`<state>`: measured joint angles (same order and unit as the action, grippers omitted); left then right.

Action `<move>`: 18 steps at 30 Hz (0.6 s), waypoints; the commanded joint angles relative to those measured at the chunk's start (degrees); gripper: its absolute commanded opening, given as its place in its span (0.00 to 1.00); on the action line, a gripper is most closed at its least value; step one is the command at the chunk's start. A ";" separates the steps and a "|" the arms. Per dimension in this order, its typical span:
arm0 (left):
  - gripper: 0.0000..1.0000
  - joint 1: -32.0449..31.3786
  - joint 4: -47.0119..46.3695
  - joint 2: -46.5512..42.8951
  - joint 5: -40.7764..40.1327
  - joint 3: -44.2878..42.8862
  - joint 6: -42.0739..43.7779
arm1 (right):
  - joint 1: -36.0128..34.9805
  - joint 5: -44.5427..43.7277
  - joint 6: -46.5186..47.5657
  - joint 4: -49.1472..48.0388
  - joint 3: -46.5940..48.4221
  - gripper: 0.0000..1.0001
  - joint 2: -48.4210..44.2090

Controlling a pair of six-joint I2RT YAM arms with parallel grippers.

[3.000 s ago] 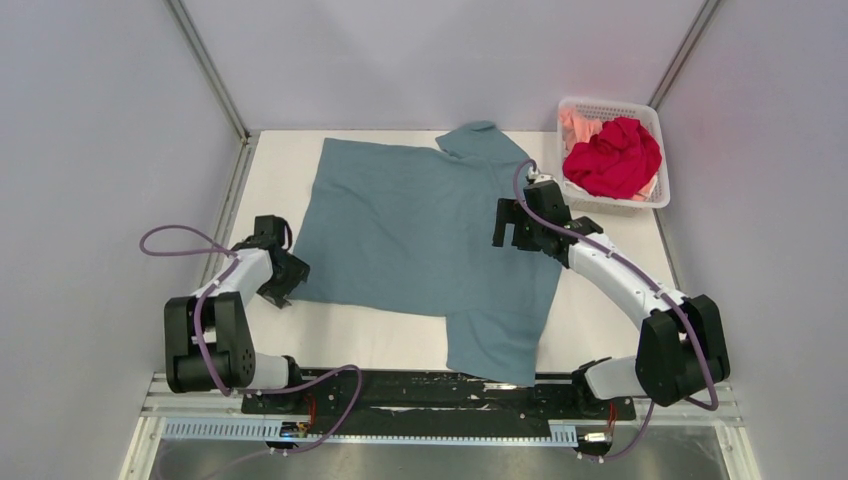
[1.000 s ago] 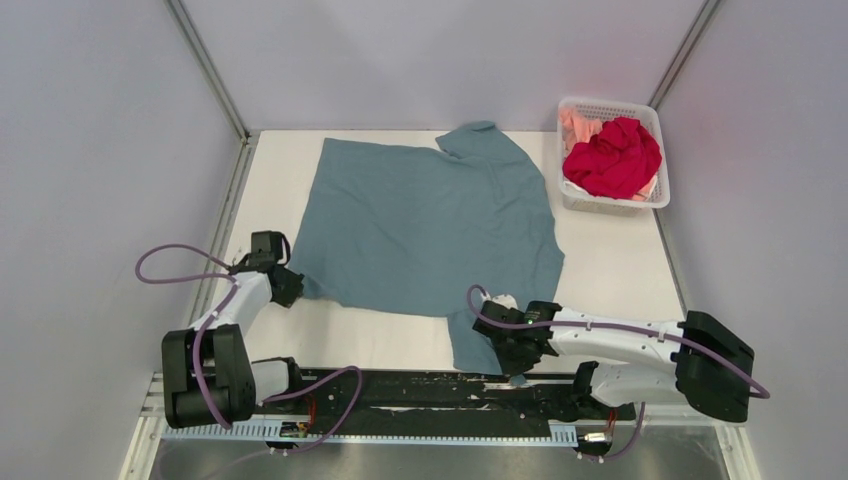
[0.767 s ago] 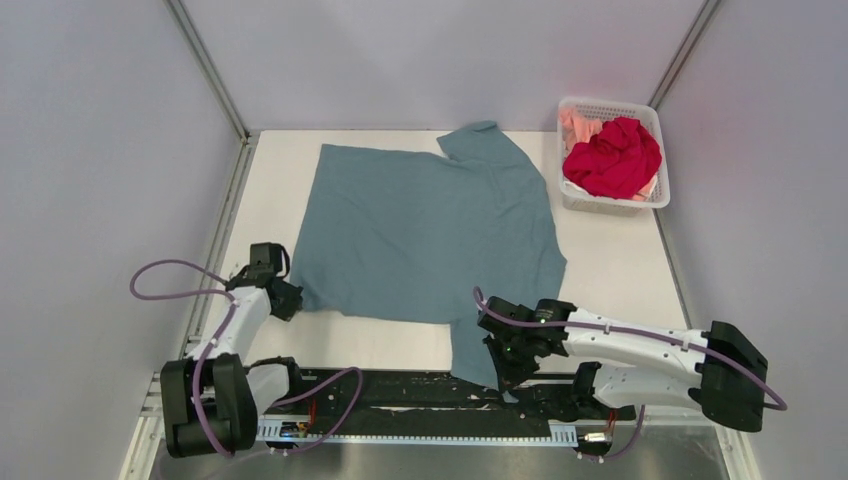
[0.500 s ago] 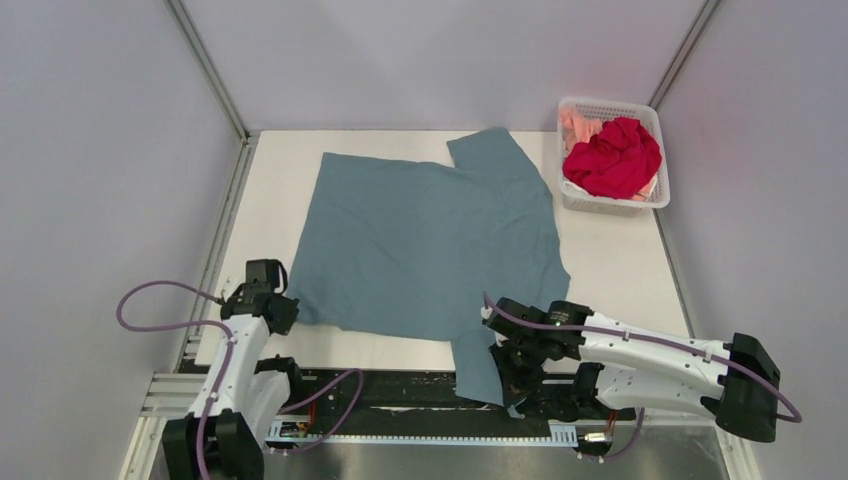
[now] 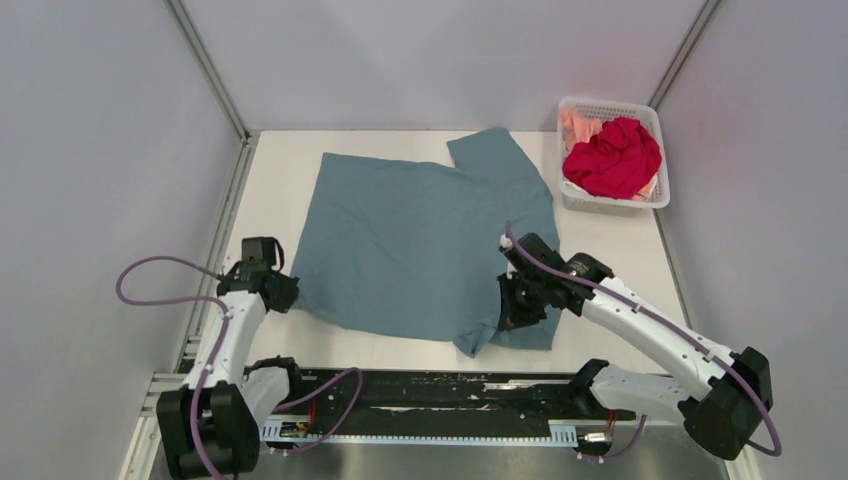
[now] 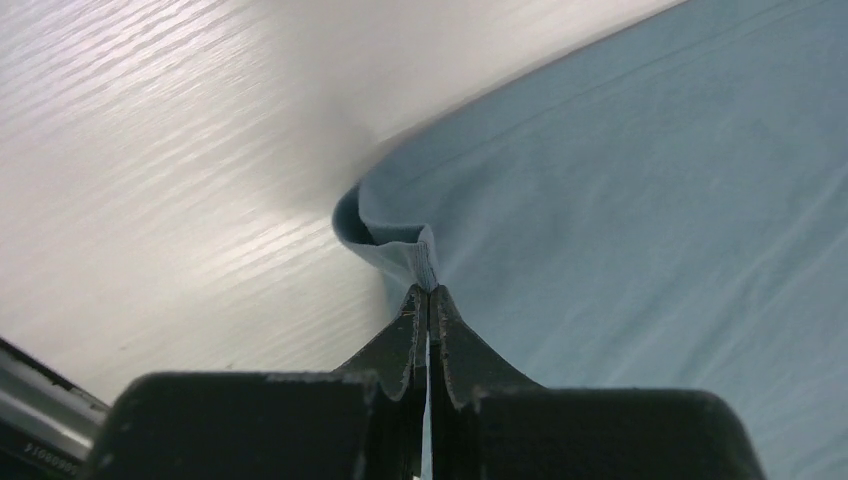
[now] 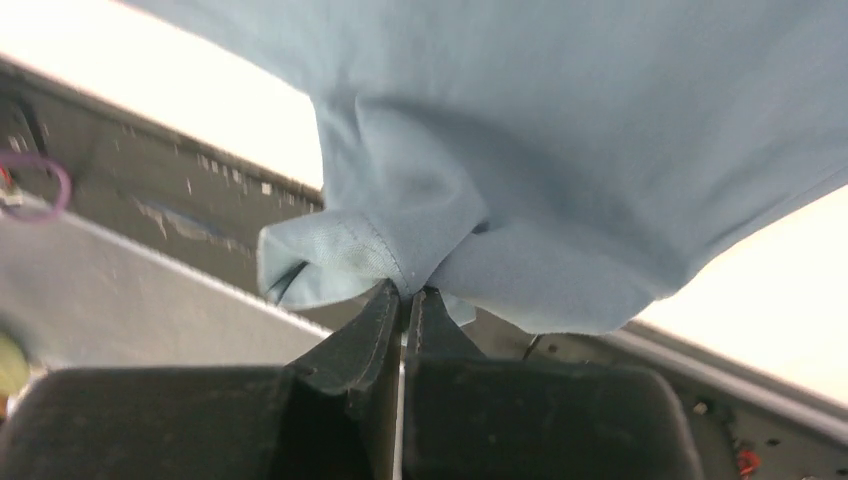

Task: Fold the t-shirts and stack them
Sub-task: Fold the flattened tshirt in 1/3 of the way

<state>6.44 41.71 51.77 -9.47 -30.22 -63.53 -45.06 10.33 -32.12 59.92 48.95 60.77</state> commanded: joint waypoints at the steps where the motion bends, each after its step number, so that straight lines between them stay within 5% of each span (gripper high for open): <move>1: 0.00 -0.12 -5.21 7.32 0.39 -6.99 1.54 | 6.80 -6.38 7.40 -6.83 4.95 0.00 3.27; 9: 0.00 -0.11 -9.51 24.71 -0.01 -17.09 1.64 | 17.12 -13.78 10.24 -17.40 10.95 0.00 11.47; 18: 0.00 -0.11 -12.29 39.24 1.89 -28.25 3.58 | 20.26 -18.18 11.17 -21.90 14.97 0.00 22.15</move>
<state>6.39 32.25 87.11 -7.66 -54.00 -61.52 -25.71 -4.51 -22.31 43.07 61.12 81.25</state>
